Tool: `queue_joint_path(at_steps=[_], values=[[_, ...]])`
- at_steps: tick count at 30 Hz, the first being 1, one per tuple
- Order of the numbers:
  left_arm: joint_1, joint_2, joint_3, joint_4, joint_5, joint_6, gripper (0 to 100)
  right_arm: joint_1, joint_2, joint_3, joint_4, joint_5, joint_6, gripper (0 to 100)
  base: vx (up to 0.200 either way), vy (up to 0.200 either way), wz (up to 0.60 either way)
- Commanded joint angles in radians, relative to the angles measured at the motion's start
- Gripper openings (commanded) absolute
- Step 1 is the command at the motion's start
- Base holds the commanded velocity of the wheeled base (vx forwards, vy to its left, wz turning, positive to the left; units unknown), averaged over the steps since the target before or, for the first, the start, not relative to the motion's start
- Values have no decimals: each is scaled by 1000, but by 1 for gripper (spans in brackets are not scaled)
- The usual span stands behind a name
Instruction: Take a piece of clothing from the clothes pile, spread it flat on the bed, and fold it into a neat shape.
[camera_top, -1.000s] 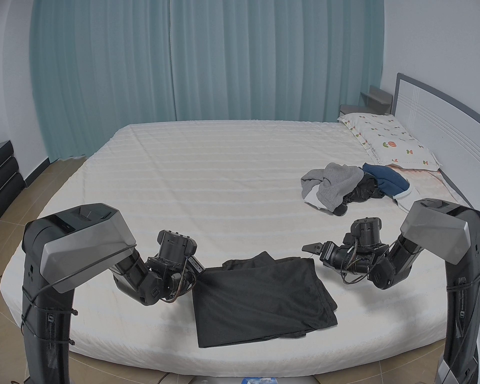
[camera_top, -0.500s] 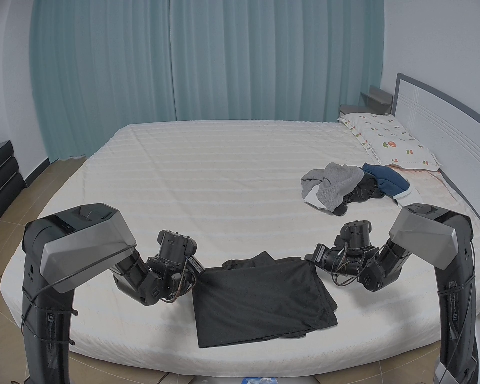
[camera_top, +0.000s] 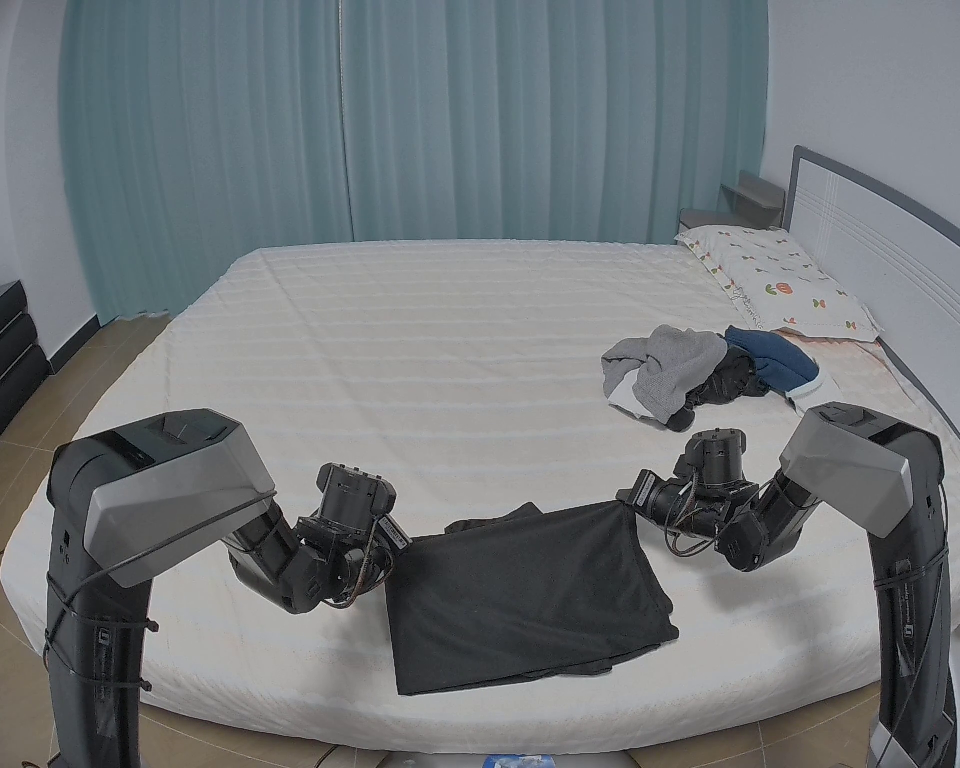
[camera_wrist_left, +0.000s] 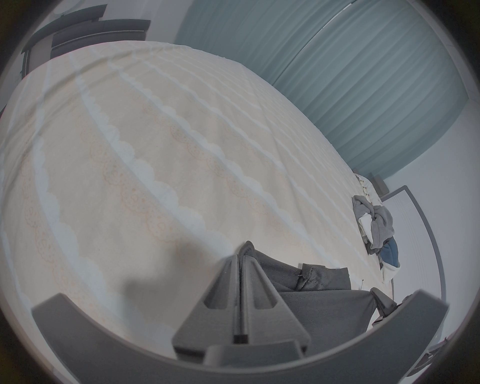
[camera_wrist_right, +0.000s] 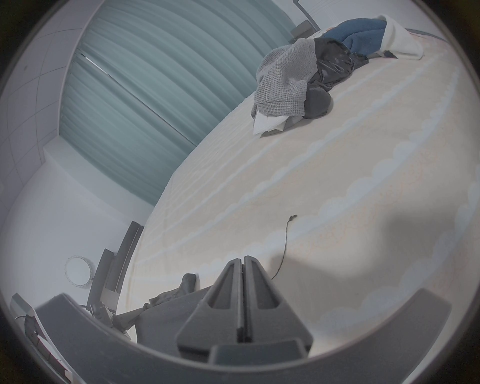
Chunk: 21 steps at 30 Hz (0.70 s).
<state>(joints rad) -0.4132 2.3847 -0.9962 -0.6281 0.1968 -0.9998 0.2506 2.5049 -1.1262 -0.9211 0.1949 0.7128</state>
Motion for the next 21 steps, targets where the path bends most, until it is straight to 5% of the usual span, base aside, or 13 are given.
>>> queue_joint_path(at_steps=[1,4,5,6,14,21], values=[[-1,4,2,1,1,0,0,1,19,-1,-12,0,1,0,0,0,0],[-3,4,7,-2,1,0,0,1,25,-3,-16,0,1,0,0,0,0],[-3,2,7,-2,1,0,100,2,25,-6,-16,0,1,0,0,0,0],[-3,2,7,-2,1,0,100,4,25,-6,-16,0,2,100,0,0,0],[-1,-4,13,-4,-2,-8,100,-5,-12,45,-81,-6,7,100,0,0,0],[33,-68,27,7,-10,-79,100,-16,-196,416,-176,32,45,100,0,0,0]])
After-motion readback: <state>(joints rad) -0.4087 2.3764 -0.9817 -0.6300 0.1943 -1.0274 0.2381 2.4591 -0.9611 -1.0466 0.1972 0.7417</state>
